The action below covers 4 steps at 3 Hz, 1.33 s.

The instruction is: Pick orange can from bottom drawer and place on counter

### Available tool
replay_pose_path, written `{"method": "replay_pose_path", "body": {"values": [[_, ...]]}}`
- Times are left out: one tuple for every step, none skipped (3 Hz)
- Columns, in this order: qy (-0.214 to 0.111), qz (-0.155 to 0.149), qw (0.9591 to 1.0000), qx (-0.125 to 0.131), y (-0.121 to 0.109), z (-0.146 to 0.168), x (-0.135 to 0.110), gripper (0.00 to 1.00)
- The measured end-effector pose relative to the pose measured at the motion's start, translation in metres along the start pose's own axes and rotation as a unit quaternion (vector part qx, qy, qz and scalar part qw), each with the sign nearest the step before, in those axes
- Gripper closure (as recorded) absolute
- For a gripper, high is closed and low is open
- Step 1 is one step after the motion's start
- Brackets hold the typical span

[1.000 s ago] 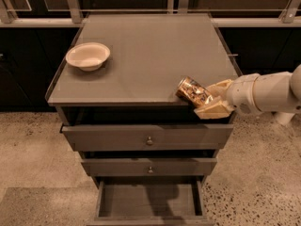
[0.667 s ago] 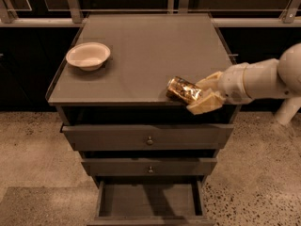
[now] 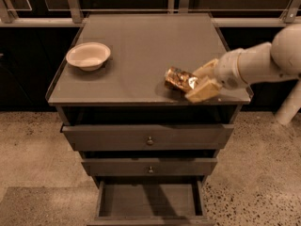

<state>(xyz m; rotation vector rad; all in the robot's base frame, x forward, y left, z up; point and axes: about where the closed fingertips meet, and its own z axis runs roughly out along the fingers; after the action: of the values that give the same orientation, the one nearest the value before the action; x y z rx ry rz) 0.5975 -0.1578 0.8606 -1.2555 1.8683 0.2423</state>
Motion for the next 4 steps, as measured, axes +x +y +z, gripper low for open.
{"method": "replay_pose_path", "body": {"values": [[0.01,-0.034,0.9991,0.023,-0.046,-0.01,-0.041,1.0],[0.01,-0.034,0.9991,0.022,-0.045,-0.009,-0.04,1.0],[0.008,-0.012,0.9999,0.009,-0.033,0.009,-0.02,1.0],[0.009,-0.01,0.9999,0.007,-0.031,0.011,-0.017,0.84]]}}
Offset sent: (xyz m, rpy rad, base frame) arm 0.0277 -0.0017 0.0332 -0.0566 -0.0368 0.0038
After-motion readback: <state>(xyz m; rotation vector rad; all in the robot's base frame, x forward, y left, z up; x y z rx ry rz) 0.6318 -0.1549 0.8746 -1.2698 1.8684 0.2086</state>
